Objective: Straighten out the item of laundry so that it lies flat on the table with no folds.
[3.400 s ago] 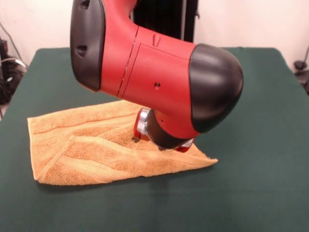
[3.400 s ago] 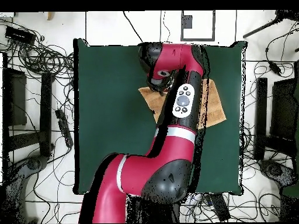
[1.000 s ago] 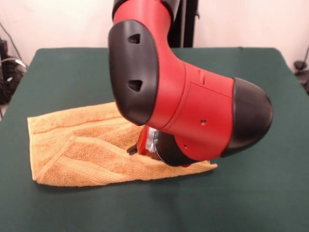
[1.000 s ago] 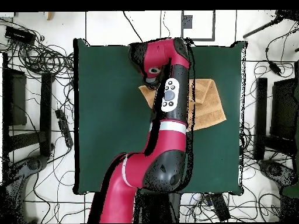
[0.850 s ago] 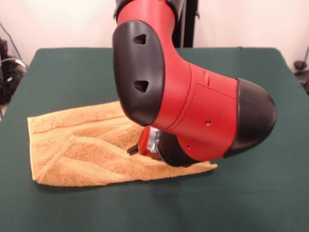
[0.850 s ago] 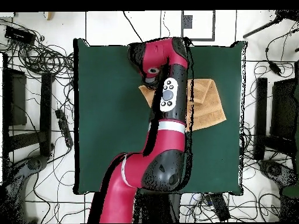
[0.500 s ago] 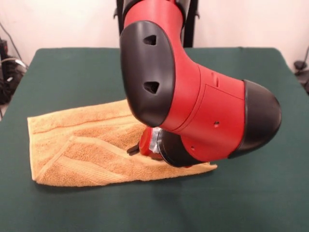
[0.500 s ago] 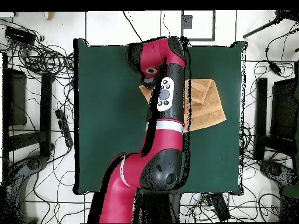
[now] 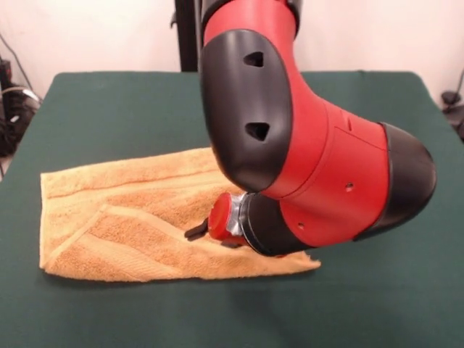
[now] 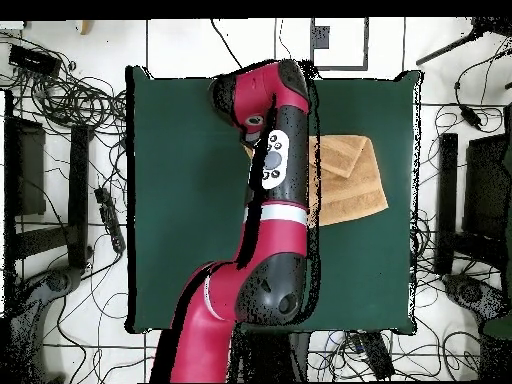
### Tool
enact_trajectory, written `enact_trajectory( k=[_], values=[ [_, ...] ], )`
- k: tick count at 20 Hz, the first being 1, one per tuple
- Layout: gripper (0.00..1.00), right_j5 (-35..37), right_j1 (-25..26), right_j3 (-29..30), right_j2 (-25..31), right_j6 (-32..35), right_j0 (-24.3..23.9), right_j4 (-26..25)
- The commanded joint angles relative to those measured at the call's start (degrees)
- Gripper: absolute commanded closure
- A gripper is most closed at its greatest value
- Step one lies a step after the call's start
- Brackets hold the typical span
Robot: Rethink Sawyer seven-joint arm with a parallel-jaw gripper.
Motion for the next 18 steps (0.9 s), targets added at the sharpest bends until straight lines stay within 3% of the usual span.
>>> enact_trajectory(
  k=[1, 7, 18],
  values=[
    [0.0, -16.7, 4.6, 0.2, -4.3, 8.6, -1.2, -6.0],
    [0.0, -20.9, 4.5, -0.6, -5.4, 9.1, -1.4, -7.5],
    [0.0, -23.8, 5.7, -4.2, -11.2, 1.3, -4.0, -6.3]
  ],
)
